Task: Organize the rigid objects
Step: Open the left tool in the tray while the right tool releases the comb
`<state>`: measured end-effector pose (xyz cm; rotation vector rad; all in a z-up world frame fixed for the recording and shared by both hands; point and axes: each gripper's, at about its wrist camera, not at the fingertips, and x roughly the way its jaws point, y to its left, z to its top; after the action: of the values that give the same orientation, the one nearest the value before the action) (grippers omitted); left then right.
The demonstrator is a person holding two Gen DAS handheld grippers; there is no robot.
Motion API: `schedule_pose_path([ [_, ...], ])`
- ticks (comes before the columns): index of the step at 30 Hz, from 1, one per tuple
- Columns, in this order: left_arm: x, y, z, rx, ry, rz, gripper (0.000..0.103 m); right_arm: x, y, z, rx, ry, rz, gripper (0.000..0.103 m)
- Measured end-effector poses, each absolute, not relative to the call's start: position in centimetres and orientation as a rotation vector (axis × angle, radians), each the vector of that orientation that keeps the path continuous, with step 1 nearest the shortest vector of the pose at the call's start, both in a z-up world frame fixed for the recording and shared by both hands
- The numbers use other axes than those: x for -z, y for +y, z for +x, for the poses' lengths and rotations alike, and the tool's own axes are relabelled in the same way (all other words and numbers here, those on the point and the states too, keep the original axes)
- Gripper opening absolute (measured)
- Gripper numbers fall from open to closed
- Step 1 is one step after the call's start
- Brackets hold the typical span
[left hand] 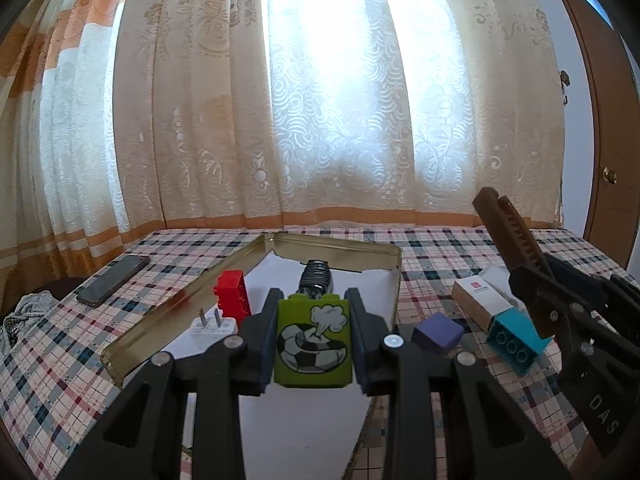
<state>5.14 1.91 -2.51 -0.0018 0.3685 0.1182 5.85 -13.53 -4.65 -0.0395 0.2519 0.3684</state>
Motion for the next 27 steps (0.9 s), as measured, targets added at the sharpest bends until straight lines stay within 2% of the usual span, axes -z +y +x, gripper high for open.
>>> schedule_pose_path([
  [27,2.6,4.3,4.8,-0.152,0.376,-0.021,0.030,4.7,-10.8,6.1,-0.429,0.258,-0.061,0.028],
])
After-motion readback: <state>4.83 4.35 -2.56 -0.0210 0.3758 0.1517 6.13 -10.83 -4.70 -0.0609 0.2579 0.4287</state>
